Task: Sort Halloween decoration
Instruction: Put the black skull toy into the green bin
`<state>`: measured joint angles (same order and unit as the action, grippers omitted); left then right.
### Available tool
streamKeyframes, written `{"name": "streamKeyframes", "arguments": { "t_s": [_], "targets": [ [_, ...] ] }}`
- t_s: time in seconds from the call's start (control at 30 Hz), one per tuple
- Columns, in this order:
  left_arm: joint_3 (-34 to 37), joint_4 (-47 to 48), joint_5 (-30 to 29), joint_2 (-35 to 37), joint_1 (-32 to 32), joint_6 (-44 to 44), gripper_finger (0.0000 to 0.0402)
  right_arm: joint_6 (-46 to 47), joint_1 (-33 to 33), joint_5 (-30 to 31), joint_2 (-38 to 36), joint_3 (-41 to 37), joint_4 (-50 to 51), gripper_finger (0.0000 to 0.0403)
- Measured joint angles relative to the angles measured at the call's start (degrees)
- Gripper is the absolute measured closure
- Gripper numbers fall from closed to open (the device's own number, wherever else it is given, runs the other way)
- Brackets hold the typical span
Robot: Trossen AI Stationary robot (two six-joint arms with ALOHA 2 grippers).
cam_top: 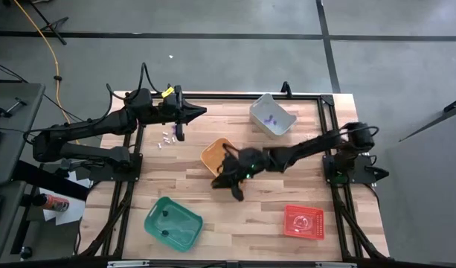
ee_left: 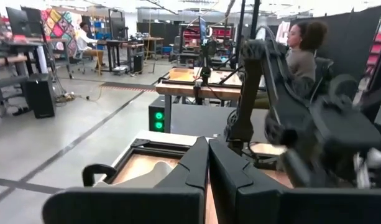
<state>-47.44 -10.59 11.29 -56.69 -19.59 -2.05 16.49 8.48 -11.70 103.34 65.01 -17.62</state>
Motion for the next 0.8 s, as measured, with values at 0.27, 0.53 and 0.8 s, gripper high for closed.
{"name": "streamKeyframes", "arguments": {
  "t_s": [0.27, 0.53, 0.8],
  "targets": [
    [0.00, -0.04, 0.03, 0.00, 0.11, -9.19, 0.0401, -7.60, 6.05, 2.32, 11.89, 12.55, 0.15, 0.0331],
    [0.00, 0.02, 0.04, 0.00, 0.13, -11.38, 0.0401, -12.44, 8.42, 2.01, 23.57, 29.22, 8.18, 0.0329],
    [0.00, 0.09, 0.04, 0.00, 0.11, -11.38, 0.0401, -12.48, 8.75, 1.63, 30.07, 39.49, 18.47, 0.0329]
  ]
}}
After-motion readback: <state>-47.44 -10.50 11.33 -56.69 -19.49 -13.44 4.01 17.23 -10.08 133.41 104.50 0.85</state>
